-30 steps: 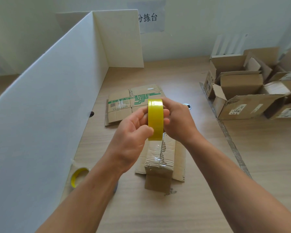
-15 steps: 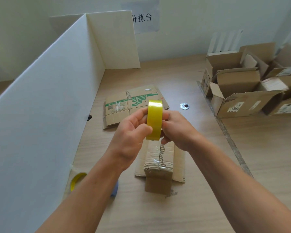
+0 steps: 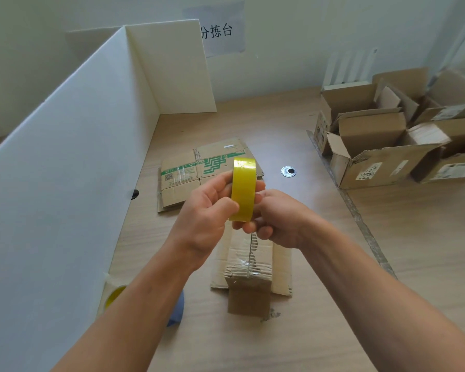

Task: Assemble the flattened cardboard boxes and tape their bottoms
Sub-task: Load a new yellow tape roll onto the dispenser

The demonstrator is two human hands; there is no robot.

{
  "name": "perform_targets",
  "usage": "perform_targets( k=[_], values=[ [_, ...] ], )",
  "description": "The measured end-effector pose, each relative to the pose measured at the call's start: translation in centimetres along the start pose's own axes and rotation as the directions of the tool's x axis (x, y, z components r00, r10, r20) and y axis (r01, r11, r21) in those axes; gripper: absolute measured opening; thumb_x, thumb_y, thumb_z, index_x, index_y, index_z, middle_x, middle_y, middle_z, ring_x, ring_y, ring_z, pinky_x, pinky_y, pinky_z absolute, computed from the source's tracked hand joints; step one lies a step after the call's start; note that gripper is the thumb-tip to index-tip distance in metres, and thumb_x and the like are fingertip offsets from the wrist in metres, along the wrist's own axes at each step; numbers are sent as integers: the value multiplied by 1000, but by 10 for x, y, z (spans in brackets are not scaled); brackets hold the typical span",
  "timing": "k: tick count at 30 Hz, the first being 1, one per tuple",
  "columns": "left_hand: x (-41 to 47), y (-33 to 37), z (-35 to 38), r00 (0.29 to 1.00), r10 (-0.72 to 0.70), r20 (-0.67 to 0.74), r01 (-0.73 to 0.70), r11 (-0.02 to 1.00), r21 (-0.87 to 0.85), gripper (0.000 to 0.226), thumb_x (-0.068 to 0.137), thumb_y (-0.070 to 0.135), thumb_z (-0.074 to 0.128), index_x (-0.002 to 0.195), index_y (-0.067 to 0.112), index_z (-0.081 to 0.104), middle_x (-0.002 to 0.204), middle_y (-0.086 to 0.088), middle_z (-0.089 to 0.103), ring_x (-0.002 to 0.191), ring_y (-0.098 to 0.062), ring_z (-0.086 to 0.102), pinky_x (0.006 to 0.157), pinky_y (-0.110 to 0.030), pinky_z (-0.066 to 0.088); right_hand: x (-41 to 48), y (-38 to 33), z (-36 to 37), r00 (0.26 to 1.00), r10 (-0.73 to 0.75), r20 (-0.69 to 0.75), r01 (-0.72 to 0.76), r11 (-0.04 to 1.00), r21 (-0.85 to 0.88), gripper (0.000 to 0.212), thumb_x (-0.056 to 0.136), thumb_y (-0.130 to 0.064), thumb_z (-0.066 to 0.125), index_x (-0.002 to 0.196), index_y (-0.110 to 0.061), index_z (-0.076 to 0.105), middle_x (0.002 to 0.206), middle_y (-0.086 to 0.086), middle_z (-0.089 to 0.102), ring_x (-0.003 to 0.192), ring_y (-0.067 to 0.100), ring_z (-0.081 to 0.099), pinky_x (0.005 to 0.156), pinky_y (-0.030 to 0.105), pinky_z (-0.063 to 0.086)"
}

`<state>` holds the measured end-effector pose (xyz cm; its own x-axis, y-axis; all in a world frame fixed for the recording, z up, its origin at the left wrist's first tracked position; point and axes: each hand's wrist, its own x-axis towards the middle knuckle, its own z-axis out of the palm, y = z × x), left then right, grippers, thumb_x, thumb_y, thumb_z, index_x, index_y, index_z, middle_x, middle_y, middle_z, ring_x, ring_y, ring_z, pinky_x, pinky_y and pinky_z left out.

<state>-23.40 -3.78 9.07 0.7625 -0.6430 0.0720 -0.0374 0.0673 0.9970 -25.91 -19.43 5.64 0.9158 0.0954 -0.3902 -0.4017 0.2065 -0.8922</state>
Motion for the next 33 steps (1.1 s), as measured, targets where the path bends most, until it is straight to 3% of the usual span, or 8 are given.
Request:
perform_targets(
  k=[5,8,12,16,19,22,28,33],
  values=[
    [1,2,1,1000,-3,6,4,999,-42,43,83,5,48,117,28,63,113,-2,74,107,-22,69,89,-28,55,0,2,-5,998,63,10,-63,998,16,37,98,-21,55,70,-19,78,75,14,71,45,7,51,36,15,35],
    [2,4,2,1000,-15,-28,12,995,-95,34,87,6,51,112,22,65,108,-5,75,104,-22,70,87,-28,56,-4,3,-6,998,50,-40,-55,990,-131,23,98,-32,58,96,-13,71,81,14,74,50,14,61,39,18,39],
    [2,6,0,996,-77,-52,73,995,-69,25,100,2,47,113,14,65,104,-8,75,98,-21,72,82,-31,58,-11,4,-4,906,-343,-249,200,863,-464,29,99,-37,57,123,-21,63,101,3,73,73,16,73,53,28,56],
    [1,10,-6,992,-117,-45,117,993,9,23,100,13,49,115,12,66,104,-9,75,98,-24,72,84,-37,59,-21,-9,-16,748,-650,-134,473,664,-580,41,99,-29,58,140,-31,52,131,-4,61,108,11,66,85,31,58],
    [1,19,-9,992,-119,-34,121,991,55,28,91,28,55,112,16,68,103,-9,75,96,-23,72,81,-33,58,-31,-19,-20,758,-649,59,585,637,-503,45,96,-36,56,140,-36,50,140,0,54,128,12,54,95,34,55],
    [1,29,-12,994,-111,4,110,989,100,35,88,36,56,111,14,70,100,-11,75,93,-24,72,80,-33,57,-37,-26,-17,774,-606,182,610,638,-470,47,95,-33,61,140,-29,50,138,3,52,120,18,60,97,43,54],
    [-6,47,-24,988,-56,146,19,970,242,26,93,31,54,102,18,75,90,-4,75,80,-15,70,70,-25,56,-54,-43,-18,818,-547,178,569,725,-387,39,93,-29,57,129,-12,58,114,11,67,103,18,69,86,31,55],
    [-8,53,-26,978,-57,202,-35,906,422,25,86,24,51,93,20,75,77,-4,74,75,-10,67,65,-13,46,-57,-48,-10,841,-484,243,526,620,-583,20,88,-26,62,99,-9,62,96,10,63,94,16,60,82,45,49]
  ],
)
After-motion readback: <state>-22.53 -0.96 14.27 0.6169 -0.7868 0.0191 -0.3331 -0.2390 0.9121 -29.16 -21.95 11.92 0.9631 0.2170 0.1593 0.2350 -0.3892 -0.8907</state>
